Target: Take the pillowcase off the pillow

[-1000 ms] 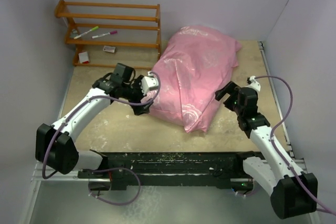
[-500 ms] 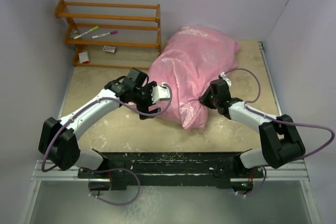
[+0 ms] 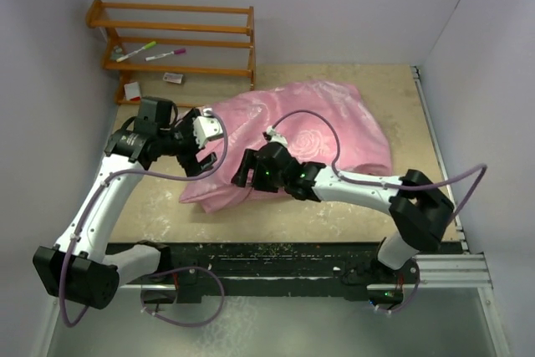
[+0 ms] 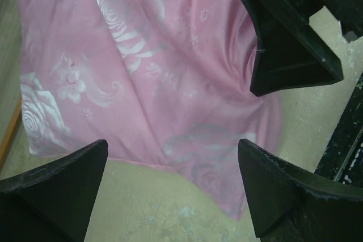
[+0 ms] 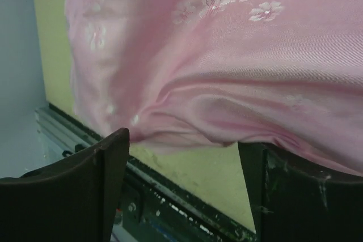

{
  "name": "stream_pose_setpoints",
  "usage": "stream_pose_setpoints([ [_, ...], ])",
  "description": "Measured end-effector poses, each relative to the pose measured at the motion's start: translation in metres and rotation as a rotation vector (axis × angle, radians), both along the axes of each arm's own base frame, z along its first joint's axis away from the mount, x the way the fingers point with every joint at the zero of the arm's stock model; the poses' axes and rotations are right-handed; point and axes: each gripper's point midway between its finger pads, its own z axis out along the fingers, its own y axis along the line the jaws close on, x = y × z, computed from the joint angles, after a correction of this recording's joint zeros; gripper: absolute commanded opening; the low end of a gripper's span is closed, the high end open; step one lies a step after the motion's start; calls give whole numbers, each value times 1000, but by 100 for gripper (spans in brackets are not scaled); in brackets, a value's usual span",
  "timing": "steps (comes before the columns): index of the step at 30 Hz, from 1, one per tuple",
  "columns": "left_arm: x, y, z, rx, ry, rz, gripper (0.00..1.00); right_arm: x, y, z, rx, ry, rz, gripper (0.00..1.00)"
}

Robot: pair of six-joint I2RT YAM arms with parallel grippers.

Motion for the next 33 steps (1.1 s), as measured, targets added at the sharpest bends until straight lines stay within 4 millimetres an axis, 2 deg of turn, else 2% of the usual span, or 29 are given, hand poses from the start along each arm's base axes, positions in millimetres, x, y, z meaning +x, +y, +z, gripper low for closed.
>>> stream_pose_setpoints([
  [2,-5,-1,-1,-5,17,-5,99,-6,-2,12,32,7,-3,86],
  [4,-8,-1,-3,-9,32,-10,99,3,-24,31,69,-8,-56,88],
  [8,-11,-5,-7,-20,63,-27,99,48,-105,78,123,-87,-276,91],
  [11,-13,-16,-19,2,100,-59,99,77,-173,101,125,-146,-453,92],
  [12,-14,-24,-26,25,114,-84,99,85,-201,103,111,-156,-518,93],
  [14,-22,-44,-37,60,137,-148,99,92,-241,95,71,-151,-614,94],
  [16,-32,-66,-47,89,154,-219,99,95,-281,75,19,-114,-703,97],
  [20,-38,-91,-61,148,136,-290,99,89,-347,29,-69,5,-860,100],
  [21,-30,-95,-69,186,108,-285,99,88,-356,22,-80,28,-883,100],
  [23,-35,-109,-78,217,91,-323,99,92,-368,8,-90,69,-911,100],
  [27,-31,-124,-104,280,81,-340,99,103,-370,-18,-96,131,-890,100],
  [30,-17,-119,-126,340,66,-298,90,119,-362,-34,-96,161,-824,100],
  [33,-10,-105,-150,402,63,-253,83,137,-350,-41,-56,146,-750,98],
])
